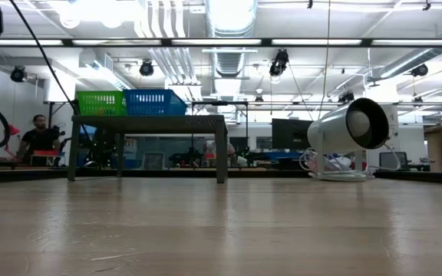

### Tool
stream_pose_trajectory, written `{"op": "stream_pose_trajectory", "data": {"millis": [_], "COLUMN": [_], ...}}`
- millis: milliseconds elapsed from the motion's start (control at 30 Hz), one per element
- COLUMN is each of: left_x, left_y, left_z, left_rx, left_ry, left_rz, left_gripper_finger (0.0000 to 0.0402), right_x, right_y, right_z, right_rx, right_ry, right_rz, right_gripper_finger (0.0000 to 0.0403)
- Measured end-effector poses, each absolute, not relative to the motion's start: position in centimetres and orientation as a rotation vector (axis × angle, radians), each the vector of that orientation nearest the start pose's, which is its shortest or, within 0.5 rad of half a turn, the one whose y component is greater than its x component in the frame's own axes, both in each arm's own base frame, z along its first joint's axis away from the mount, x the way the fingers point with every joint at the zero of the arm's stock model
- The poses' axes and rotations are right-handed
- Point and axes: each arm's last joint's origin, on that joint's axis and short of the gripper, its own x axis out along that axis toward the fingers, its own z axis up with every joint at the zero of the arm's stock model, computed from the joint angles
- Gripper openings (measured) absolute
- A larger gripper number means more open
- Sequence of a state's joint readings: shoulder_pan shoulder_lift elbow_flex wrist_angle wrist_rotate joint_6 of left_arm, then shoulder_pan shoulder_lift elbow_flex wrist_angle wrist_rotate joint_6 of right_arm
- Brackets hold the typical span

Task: Pick & Place Office Desk Supplies
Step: Put the orange bin on the shelf

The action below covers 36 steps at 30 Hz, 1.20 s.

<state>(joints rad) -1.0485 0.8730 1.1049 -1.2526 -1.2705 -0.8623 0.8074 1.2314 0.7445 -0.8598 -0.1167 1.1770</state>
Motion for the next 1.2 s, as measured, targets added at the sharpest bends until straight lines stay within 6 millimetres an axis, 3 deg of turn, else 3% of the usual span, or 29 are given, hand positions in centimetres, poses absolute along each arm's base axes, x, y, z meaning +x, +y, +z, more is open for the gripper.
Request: {"op": "stream_pose_trajectory", "data": {"millis": [533, 1200], "left_x": [8.1, 8.1], "left_y": [-8.6, -8.6], "left_z": [35.5, 35.5], "left_rx": [0.09, 0.089], "left_ry": [0.277, 0.276], "left_rz": [0.342, 0.341], "left_gripper_finger": [0.0152, 0.0152], "right_x": [13.5, 13.7], "right_y": [15.0, 15.2], "right_z": [19.9, 18.8], "right_rx": [0.468, 0.456], "right_ry": [1.524, 1.543], "right_rz": [0.03, -0.008], "right_gripper_finger": [0.0116, 0.0116]}}
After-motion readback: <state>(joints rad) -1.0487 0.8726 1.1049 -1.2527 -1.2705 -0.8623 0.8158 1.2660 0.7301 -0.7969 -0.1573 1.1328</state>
